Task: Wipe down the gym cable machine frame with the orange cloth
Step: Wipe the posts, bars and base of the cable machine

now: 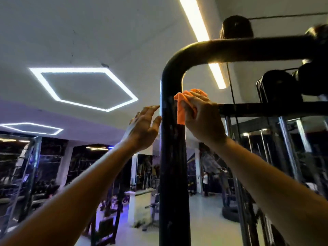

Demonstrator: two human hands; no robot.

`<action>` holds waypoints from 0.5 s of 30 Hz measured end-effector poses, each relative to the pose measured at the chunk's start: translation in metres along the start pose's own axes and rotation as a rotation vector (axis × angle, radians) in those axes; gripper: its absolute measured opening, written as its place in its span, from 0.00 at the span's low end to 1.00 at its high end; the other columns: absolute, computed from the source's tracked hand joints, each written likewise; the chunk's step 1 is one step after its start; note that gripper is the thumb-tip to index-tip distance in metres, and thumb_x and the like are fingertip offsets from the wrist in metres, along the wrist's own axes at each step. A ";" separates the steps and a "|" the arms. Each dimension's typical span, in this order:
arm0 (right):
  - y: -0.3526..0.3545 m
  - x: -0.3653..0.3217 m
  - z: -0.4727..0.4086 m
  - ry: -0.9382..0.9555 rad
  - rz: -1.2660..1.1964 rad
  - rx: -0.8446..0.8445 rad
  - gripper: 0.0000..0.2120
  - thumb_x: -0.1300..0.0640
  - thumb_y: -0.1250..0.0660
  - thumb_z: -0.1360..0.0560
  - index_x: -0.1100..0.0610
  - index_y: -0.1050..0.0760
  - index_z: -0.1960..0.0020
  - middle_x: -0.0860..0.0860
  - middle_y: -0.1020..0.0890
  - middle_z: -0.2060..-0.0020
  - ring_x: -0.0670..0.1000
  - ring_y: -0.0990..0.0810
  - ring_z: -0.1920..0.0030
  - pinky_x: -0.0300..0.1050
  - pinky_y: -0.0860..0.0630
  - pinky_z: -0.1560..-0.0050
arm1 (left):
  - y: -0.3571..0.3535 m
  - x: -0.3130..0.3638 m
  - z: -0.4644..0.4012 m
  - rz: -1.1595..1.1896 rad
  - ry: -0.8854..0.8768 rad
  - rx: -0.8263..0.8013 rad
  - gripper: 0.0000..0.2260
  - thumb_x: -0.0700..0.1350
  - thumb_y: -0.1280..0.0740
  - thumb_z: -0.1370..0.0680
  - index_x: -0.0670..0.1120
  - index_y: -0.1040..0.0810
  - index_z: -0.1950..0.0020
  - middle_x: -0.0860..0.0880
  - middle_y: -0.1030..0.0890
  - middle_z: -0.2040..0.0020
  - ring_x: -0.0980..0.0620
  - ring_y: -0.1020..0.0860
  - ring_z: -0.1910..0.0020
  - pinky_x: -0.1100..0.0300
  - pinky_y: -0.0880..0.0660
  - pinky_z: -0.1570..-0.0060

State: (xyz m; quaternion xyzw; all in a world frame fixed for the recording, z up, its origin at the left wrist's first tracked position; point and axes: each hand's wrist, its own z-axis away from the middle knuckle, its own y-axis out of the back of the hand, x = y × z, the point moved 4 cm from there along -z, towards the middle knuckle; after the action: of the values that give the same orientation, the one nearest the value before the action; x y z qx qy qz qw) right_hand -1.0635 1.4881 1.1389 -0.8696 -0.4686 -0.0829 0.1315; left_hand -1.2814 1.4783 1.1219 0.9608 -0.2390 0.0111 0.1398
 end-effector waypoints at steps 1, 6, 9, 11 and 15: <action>-0.006 0.002 -0.013 0.001 0.024 0.010 0.17 0.47 0.35 0.12 0.58 0.16 0.32 0.52 0.13 0.38 0.49 0.15 0.37 0.22 0.37 0.30 | 0.000 -0.004 -0.015 0.034 -0.007 0.005 0.27 0.58 0.42 0.17 0.53 0.29 0.19 0.50 0.27 0.20 0.47 0.30 0.22 0.41 0.33 0.22; -0.048 0.012 -0.030 -0.057 0.136 -0.115 0.24 0.40 0.40 0.13 0.51 0.22 0.24 0.49 0.18 0.28 0.52 0.20 0.28 0.53 0.24 0.24 | -0.007 -0.018 -0.061 0.151 -0.042 0.006 0.21 0.52 0.39 0.12 0.53 0.30 0.19 0.47 0.28 0.19 0.46 0.31 0.21 0.45 0.32 0.23; -0.073 0.014 -0.008 -0.133 0.282 -0.376 0.36 0.32 0.58 0.16 0.43 0.58 0.12 0.45 0.54 0.12 0.52 0.58 0.12 0.59 0.59 0.13 | -0.015 -0.030 -0.078 0.343 -0.001 -0.001 0.18 0.48 0.39 0.11 0.52 0.28 0.20 0.46 0.26 0.22 0.47 0.24 0.28 0.54 0.23 0.32; -0.082 0.021 -0.009 -0.149 0.352 -0.466 0.33 0.31 0.65 0.18 0.37 0.76 0.20 0.43 0.69 0.15 0.51 0.72 0.16 0.58 0.71 0.16 | -0.018 -0.033 -0.088 0.497 0.064 -0.026 0.15 0.44 0.40 0.11 0.49 0.25 0.24 0.43 0.23 0.26 0.47 0.20 0.36 0.66 0.23 0.47; -0.091 0.035 -0.056 -0.208 0.355 -0.478 0.28 0.27 0.62 0.18 0.22 0.84 0.35 0.42 0.68 0.14 0.55 0.66 0.13 0.68 0.64 0.16 | -0.019 -0.031 -0.108 0.782 0.140 -0.137 0.16 0.44 0.35 0.15 0.50 0.26 0.28 0.44 0.21 0.31 0.39 0.23 0.30 0.48 0.26 0.38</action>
State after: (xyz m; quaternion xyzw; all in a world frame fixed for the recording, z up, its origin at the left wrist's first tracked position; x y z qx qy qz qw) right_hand -1.1214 1.5467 1.2148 -0.9480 -0.2876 -0.0769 -0.1130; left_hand -1.2951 1.5386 1.2183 0.7829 -0.5766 0.1130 0.2048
